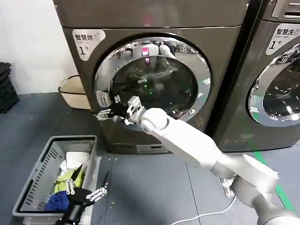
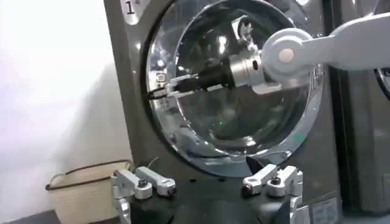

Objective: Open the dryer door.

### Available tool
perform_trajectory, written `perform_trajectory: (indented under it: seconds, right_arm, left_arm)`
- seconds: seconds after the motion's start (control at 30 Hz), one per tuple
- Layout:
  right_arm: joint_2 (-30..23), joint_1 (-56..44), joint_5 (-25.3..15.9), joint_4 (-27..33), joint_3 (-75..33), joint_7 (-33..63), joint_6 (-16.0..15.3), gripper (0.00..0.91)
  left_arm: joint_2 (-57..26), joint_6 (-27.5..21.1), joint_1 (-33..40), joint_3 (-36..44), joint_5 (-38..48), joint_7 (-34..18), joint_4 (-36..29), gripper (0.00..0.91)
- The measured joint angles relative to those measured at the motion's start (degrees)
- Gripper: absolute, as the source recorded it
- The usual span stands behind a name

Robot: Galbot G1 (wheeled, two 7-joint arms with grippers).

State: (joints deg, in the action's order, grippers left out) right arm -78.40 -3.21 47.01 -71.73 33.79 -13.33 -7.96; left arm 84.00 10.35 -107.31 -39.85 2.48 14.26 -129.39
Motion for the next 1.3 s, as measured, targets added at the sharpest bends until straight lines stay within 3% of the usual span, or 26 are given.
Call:
perform_trajectory:
  seconds: [0.27,0.5,1.3]
  right_arm:
    - [1.49,-0.42,0.18,-1.99,0.38,-1.70,-0.08,0.907]
    - [4.49,-1.73,1.76,-7.17,0.72,-1.98,-0.20,0.907]
    - [21.26,-5.38,5.72,-25.27,-0.67,-11.13,0.66,0.907]
  left_arm:
    - [-0.15,-1.36,0.62,-1.01,1.28,-0.01,-0.84,0.907]
    - [-1.68,-3.69,2.04,-3.46,4.74,0.02,-1.30,0.907]
    - [-6.03,-6.03,5.18,-9.81,12.98,0.48,-0.50,0.907]
